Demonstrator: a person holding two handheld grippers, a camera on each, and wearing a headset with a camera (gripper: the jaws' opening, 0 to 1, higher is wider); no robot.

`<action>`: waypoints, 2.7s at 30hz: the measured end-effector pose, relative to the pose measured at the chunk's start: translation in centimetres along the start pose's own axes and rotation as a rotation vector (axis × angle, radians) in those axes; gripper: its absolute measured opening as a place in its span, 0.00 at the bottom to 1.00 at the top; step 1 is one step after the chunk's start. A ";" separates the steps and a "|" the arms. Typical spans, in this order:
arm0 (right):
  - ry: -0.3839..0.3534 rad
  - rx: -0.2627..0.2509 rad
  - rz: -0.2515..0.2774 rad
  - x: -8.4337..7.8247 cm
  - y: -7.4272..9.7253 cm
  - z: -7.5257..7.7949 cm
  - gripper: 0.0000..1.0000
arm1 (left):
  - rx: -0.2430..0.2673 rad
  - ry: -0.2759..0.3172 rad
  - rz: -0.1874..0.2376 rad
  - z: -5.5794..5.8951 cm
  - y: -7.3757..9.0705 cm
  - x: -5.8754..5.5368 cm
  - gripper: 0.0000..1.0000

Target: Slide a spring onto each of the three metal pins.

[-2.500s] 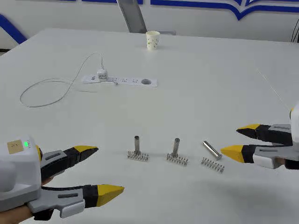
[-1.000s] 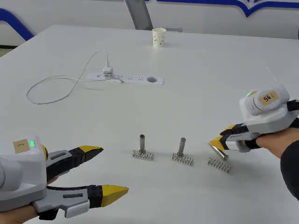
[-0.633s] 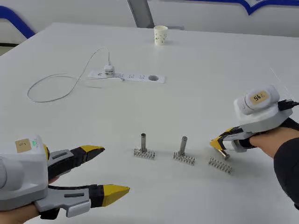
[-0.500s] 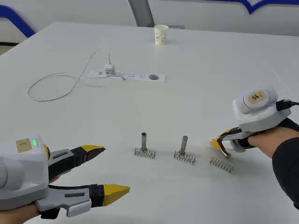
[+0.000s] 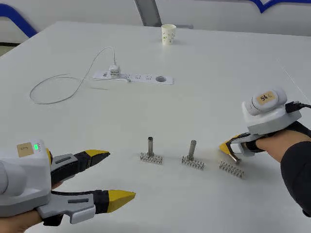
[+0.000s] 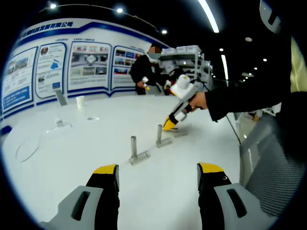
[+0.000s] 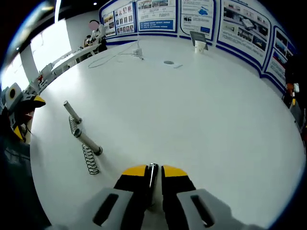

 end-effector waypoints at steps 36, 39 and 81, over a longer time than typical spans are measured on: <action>0.006 -0.033 0.016 0.7 1.2 -0.9 0.09 | 0.004 0.002 0.007 0.0 0.1 0.2 0.65; 0.015 -0.036 0.033 0.8 1.9 -1.3 0.09 | -0.001 -0.001 0.008 0.1 0.1 0.3 0.65; 0.010 -0.063 0.111 0.0 5.5 -2.3 0.09 | -0.014 -0.026 0.025 0.5 0.2 1.1 0.65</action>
Point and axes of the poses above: the centre of the closed fingertips' face, and the gripper's own axes: y roughly backward along the fingers, z roughly to its right, x roughly out of its top, the point moved 9 cm from there along y, roughly backward along the fingers, and after that the axes turned 10 degrees about z, right-handed, at the moved point
